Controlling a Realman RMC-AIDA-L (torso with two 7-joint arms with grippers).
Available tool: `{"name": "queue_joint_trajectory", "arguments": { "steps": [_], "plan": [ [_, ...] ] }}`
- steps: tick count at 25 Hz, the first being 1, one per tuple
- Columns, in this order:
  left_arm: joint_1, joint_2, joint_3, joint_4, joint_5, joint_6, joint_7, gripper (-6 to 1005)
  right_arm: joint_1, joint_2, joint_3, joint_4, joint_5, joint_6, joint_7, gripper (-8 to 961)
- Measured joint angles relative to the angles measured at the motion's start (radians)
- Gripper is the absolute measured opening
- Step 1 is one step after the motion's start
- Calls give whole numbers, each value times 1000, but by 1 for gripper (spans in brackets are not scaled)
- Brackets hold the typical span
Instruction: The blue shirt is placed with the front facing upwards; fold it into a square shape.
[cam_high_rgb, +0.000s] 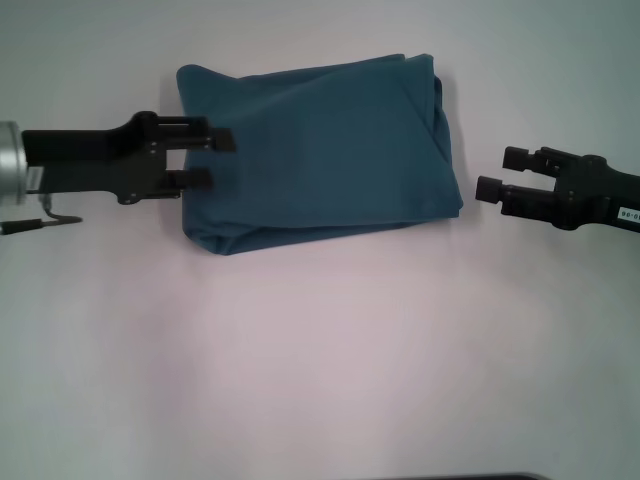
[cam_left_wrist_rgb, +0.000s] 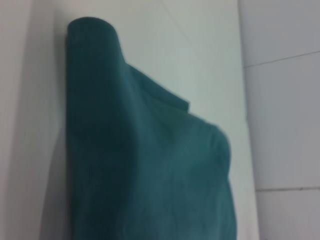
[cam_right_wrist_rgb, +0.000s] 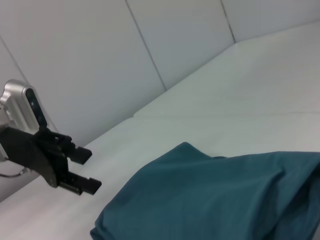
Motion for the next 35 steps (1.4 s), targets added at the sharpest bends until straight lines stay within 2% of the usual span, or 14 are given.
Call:
{"name": "queue_joint_trajectory", "arguments": {
  "steps": [4,10,17,28,31,33,35],
  "plan": [
    [-30,-1,48,33,34,-17,-7,674,3,3,12,0,-1,1,0,852],
    [-24,22,64,42,58,25,-10,674,9,3,11,0,-2,14,0,852],
    [-29,13,68,54,162,-29,-39,673,9,3,12,0,-3,22,0,852],
    [-24,17,57,62,187,-97,-75,674,5,1,12,0,-3,29,0,852],
    [-24,21,53,55,181,-71,-67,674,5,1,12,0,-3,30,0,852],
    [-28,30,14,20,178,32,-18,673,5,1,12,0,-2,26,0,852],
    [-27,32,-8,0,177,76,4,673,5,0,12,0,0,21,1,852]
  ]
}}
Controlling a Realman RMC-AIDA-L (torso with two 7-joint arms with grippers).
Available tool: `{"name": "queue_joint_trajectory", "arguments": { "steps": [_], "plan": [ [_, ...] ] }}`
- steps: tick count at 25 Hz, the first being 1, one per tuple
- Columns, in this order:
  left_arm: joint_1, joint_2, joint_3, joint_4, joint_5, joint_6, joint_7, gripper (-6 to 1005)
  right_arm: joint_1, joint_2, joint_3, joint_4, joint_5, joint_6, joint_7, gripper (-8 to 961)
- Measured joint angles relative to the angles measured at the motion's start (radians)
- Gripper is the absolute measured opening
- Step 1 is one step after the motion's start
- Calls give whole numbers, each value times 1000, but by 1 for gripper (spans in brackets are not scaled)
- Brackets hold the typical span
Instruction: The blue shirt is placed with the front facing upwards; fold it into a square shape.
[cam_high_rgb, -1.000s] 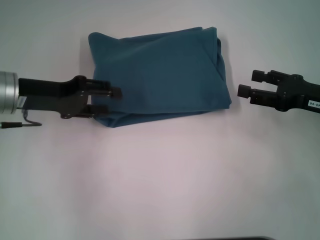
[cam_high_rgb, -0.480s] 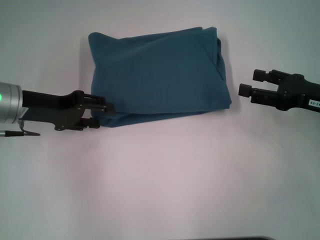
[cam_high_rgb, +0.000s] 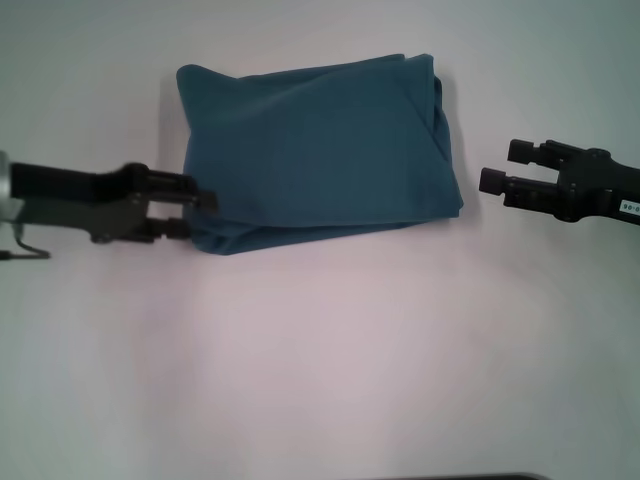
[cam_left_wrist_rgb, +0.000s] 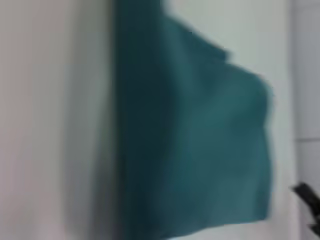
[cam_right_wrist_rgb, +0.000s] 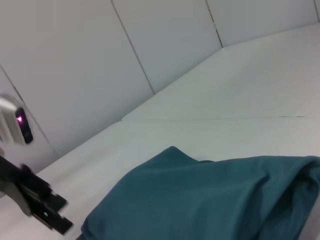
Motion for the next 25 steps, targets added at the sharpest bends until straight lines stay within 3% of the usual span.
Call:
{"name": "queue_joint_trajectory", "arguments": {
  "steps": [4,5,6,8,9,11,13,21,25],
  "plan": [
    [11,-3,-77,-94,-19,124,138,673,-5,5,16,-8,8,-10,-15,852],
    [19,-11,-108,-130,-55,188,262,672,-6,8,20,-11,7,-11,-39,852],
    [35,-28,-141,-140,-129,245,543,672,-7,10,17,-14,3,-13,-73,852],
    [50,-45,-151,-135,-157,244,706,672,-8,15,1,-18,-18,-26,-164,852],
    [50,-45,-151,-135,-157,244,706,672,-8,18,-5,-23,-33,-38,-194,852],
    [91,-73,-146,-111,-166,208,992,673,-7,25,-12,-40,-60,-76,-225,852],
    [122,-75,-145,-87,-163,210,1105,673,-5,34,-13,-53,-70,-149,-245,852],
    [235,-62,-156,-41,-174,285,1237,673,1,50,-49,4,-86,-293,-270,852],
    [259,-78,-158,-41,-175,266,1233,673,11,52,-97,51,-94,-299,-270,852]
  ]
}}
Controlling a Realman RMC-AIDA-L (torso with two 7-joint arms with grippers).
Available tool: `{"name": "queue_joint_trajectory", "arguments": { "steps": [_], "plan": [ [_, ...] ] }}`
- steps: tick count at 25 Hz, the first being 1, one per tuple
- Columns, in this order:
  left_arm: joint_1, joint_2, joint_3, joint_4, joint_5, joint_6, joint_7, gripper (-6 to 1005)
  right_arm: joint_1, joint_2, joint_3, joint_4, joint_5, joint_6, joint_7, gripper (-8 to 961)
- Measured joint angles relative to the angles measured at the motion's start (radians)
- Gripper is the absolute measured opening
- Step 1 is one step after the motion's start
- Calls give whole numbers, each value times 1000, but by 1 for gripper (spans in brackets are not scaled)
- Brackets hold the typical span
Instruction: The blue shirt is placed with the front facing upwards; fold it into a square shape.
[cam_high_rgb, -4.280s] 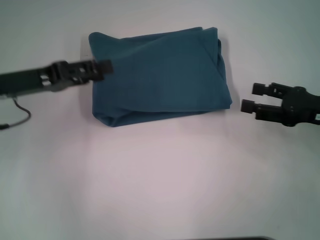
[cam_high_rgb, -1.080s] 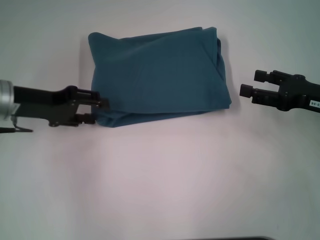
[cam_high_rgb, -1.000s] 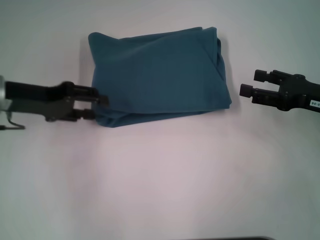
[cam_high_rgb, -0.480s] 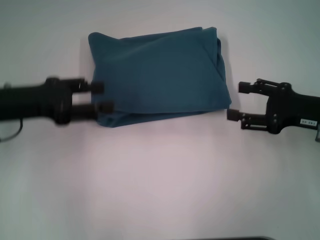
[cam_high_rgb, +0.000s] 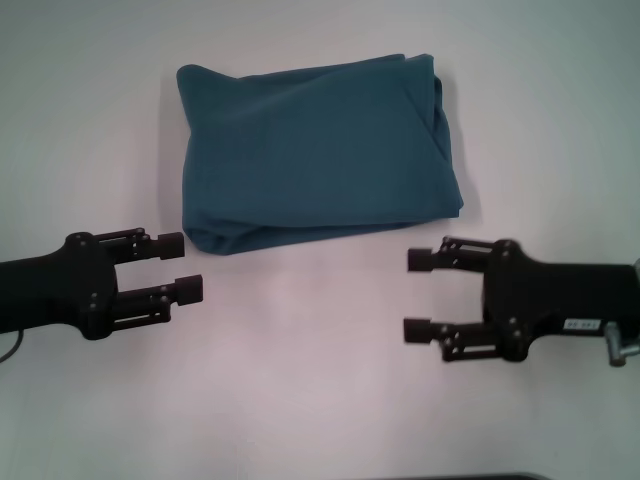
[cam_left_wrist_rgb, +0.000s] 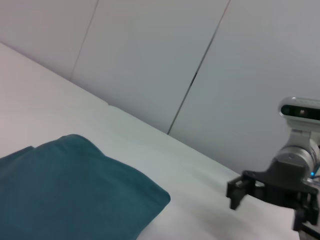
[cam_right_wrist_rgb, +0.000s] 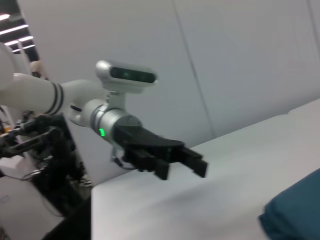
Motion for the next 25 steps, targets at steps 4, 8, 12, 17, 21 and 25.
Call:
{"name": "queue_joint_trajectory", "arguments": {
  "steps": [4,8,12,17,21,25],
  "plan": [
    [-8,-14,6,-41,4,-8,-159,676,10,6,-31,28,5,-9,6,852],
    [-10,-21,19,-69,44,-10,-261,682,19,6,-28,41,6,-19,8,852],
    [17,-31,64,-70,66,-10,-190,696,23,5,-31,56,7,-21,9,852],
    [65,-48,36,-62,71,-12,79,736,19,3,-31,66,1,1,7,852],
    [69,-50,-46,-41,68,11,168,772,13,1,-32,67,0,13,2,852],
    [64,-51,-52,-40,68,26,175,809,14,1,-35,67,-1,17,2,852]
  ]
}}
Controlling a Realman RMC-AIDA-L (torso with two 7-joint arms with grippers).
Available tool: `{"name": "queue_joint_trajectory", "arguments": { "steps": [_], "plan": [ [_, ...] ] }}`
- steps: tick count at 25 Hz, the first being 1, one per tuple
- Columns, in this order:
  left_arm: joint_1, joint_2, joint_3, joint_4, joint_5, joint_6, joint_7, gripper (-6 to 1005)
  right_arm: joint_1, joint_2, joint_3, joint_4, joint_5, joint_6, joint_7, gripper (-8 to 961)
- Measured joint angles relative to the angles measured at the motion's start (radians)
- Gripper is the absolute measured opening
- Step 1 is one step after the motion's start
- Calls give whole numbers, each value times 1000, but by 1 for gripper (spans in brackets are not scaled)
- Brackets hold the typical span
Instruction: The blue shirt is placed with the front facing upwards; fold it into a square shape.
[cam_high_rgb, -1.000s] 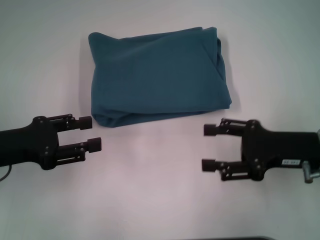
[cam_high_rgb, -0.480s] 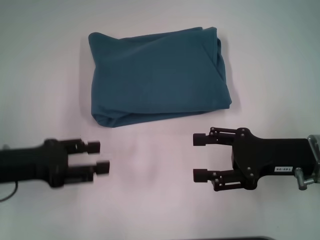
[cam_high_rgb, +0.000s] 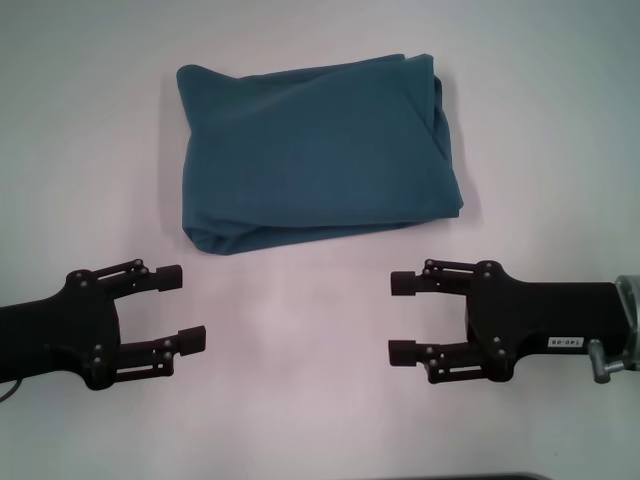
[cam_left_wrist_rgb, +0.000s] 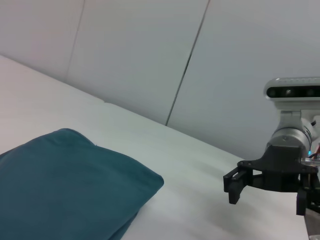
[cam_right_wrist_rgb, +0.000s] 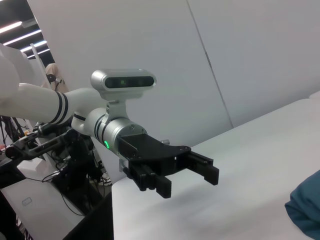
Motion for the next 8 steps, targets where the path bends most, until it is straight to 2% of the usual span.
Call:
{"name": "queue_joint_trajectory", "arguments": {
  "steps": [8],
  "plan": [
    [-1,-1,8,-4,5,2,4,812,2,1,-10,0,-1,3,3,852]
  ]
}}
